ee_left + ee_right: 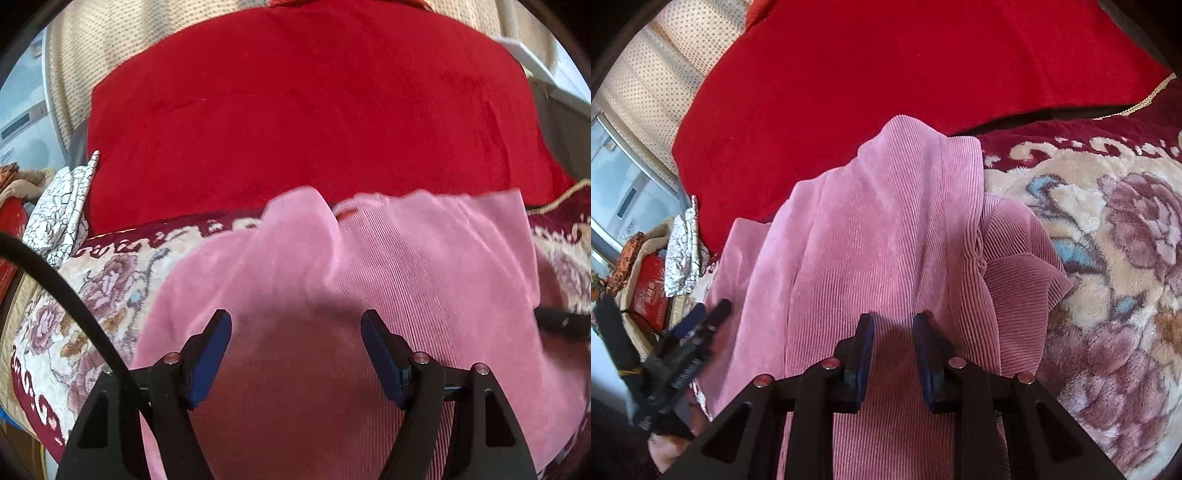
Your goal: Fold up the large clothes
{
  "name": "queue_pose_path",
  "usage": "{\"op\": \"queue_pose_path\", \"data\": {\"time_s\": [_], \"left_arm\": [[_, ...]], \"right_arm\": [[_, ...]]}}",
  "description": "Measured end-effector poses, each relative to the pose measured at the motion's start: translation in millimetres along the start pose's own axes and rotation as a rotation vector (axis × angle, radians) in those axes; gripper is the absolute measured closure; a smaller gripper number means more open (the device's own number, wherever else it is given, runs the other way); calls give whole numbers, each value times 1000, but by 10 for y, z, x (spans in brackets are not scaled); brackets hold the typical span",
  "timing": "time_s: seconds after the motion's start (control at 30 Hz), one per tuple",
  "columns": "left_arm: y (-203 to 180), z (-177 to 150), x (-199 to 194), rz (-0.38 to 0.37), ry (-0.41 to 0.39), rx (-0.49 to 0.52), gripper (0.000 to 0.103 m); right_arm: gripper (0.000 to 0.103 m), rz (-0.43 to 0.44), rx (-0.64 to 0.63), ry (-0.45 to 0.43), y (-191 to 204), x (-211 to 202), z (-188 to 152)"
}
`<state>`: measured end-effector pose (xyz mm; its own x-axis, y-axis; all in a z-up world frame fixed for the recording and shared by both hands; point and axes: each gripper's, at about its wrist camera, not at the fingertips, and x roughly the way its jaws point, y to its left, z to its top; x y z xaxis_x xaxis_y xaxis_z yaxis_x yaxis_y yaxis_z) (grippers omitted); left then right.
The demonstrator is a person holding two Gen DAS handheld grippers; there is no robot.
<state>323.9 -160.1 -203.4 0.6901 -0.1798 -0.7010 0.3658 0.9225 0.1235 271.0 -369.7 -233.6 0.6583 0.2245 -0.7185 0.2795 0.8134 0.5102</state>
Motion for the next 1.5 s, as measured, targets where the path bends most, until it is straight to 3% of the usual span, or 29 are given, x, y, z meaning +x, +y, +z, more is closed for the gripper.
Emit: {"op": "queue_pose_path", "data": {"time_s": [0.23, 0.4, 0.7, 0.83, 0.9, 0.97, 1.07, 1.13, 1.17, 1.2, 1.27, 1.4, 1.5], "left_arm": [[-147, -67, 68, 22, 4, 49, 30], [-169, -78, 98, 23, 10, 51, 30], [-197, -162, 145, 66, 46, 14, 18], [-177, -157, -18, 16, 70, 43, 19], [-134, -167, -204, 19, 23, 50, 19], [-32, -238, -414, 29, -35, 15, 19], [112, -327, -528, -48, -16, -63, 18], [161, -349, -485, -42, 17, -96, 18], [173, -360, -417, -23, 47, -101, 18], [179, -371, -336, -5, 80, -104, 18], [162, -415, -173, 35, 130, -100, 18], [3, -412, -133, 106, 98, -15, 16], [87, -333, -155, 69, 100, -55, 16]], "right_arm": [[77, 28, -41, -108, 78, -284, 33], [76, -7, 8, 6, -66, -4, 46], [76, 19, -10, -9, -105, -33, 10], [76, 22, -49, -12, -89, -62, -21], [76, 21, -60, -11, -67, -107, -40], [76, 37, -71, -26, -57, -262, -81], [76, 77, -74, -67, -48, -528, -136], [76, 83, -67, -87, -53, -663, -192], [74, 91, -57, -89, -74, -719, -249], [66, 95, -51, -83, -93, -739, -295], [37, 97, -35, -67, -120, -723, -355], [35, 30, -41, -15, -163, -533, -432], [37, 9, -21, -17, -206, -493, -416]]}}
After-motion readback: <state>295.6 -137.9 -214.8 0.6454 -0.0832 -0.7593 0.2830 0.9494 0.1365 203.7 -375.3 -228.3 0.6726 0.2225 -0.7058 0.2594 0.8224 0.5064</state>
